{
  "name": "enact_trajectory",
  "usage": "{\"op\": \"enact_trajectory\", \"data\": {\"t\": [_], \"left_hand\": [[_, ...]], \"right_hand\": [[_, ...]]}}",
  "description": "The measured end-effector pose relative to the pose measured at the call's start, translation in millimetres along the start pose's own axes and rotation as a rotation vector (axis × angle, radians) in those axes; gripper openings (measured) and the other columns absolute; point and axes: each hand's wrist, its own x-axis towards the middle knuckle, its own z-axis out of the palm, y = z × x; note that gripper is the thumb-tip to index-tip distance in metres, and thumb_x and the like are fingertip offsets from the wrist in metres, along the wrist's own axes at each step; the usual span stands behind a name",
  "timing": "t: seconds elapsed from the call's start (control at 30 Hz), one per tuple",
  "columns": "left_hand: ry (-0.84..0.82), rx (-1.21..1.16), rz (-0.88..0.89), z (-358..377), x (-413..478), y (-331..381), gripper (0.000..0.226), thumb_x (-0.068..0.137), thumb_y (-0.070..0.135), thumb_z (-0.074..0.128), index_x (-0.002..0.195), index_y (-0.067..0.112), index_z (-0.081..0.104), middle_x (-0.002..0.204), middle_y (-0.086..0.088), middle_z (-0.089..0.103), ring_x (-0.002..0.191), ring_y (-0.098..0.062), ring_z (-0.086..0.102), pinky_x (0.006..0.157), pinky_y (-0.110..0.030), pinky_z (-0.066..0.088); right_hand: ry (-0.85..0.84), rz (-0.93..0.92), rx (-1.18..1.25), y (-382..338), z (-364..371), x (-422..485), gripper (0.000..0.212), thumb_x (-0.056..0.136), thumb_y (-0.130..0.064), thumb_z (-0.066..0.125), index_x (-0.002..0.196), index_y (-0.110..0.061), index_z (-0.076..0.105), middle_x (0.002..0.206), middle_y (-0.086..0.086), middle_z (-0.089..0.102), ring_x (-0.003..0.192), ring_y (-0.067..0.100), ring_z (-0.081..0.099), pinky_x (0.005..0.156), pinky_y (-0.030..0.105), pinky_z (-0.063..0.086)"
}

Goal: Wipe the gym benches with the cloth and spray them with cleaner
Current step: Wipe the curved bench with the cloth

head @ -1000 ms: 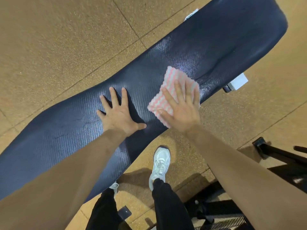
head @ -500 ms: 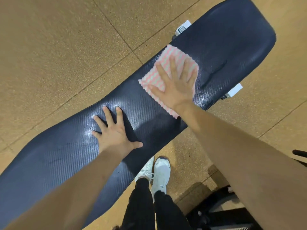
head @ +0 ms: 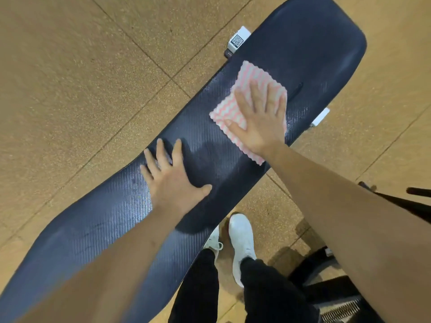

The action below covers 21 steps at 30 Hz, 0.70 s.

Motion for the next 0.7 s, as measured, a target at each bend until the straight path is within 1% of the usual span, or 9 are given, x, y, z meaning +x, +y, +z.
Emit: {"op": "enact_trajectory", "data": {"t": [0.1,0.2,0.3,0.4,0.53,0.7], "left_hand": [[0.001,0.004,0.123,-11.1,24.9,26.7,0.13,0.06,0.078,0.072,0.161,0.032,0.004,0.171,-0.002,-0.006,0.155,-0.039,-0.008,0.124,-0.061,0.009],[-0.011,0.083,0.218,-13.3,44.0,44.9,0.13,0.062,0.077,0.071,0.161,0.03,0.003,0.171,0.0,-0.006,0.156,-0.036,-0.006,0.124,-0.061,0.01],[-0.039,0.139,0.24,-13.0,56.8,54.6,0.13,0.064,0.074,0.074,0.162,0.028,0.001,0.171,0.0,-0.011,0.156,-0.035,-0.009,0.123,-0.063,0.011],[-0.074,0.19,0.24,-15.1,60.1,58.9,0.131,0.067,0.074,0.074,0.162,0.026,-0.002,0.17,-0.002,-0.015,0.156,-0.038,-0.011,0.122,-0.065,0.012],[-0.112,0.188,0.21,-19.7,62.4,68.6,0.131,0.066,0.069,0.079,0.161,0.024,0.001,0.17,-0.004,-0.013,0.155,-0.04,-0.011,0.121,-0.067,0.014],[-0.116,0.189,0.176,-20.5,62.4,73.6,0.132,0.065,0.065,0.083,0.161,0.021,0.004,0.17,-0.005,-0.01,0.155,-0.04,-0.01,0.12,-0.068,0.015]], "right_hand": [[-0.012,0.044,-0.01,20.1,10.4,-36.0,0.078,0.095,-0.076,0.015,0.159,-0.039,-0.009,0.17,0.008,-0.011,0.154,0.042,-0.008,0.121,0.065,-0.003],[-0.005,0.088,0.023,31.4,23.8,-67.9,0.08,0.098,-0.073,0.018,0.161,-0.032,-0.009,0.17,0.01,-0.011,0.155,0.04,-0.008,0.122,0.063,-0.003],[0.001,0.119,0.04,38.9,34.3,-87.1,0.08,0.101,-0.068,0.02,0.161,-0.025,-0.009,0.169,0.011,-0.013,0.155,0.039,-0.01,0.123,0.061,0.0],[-0.002,0.112,0.041,40.1,34.2,-88.0,0.08,0.102,-0.065,0.023,0.162,-0.021,-0.007,0.169,0.014,-0.012,0.154,0.039,-0.011,0.124,0.058,-0.002],[-0.004,0.085,0.058,42.7,24.3,-70.1,0.079,0.1,-0.069,0.02,0.162,-0.027,-0.004,0.168,0.015,-0.012,0.154,0.041,-0.013,0.124,0.059,-0.004],[0.007,0.016,0.066,41.0,-3.6,-3.5,0.077,0.096,-0.076,0.015,0.161,-0.037,-0.002,0.169,0.013,-0.01,0.154,0.041,-0.01,0.123,0.06,-0.002]]}}
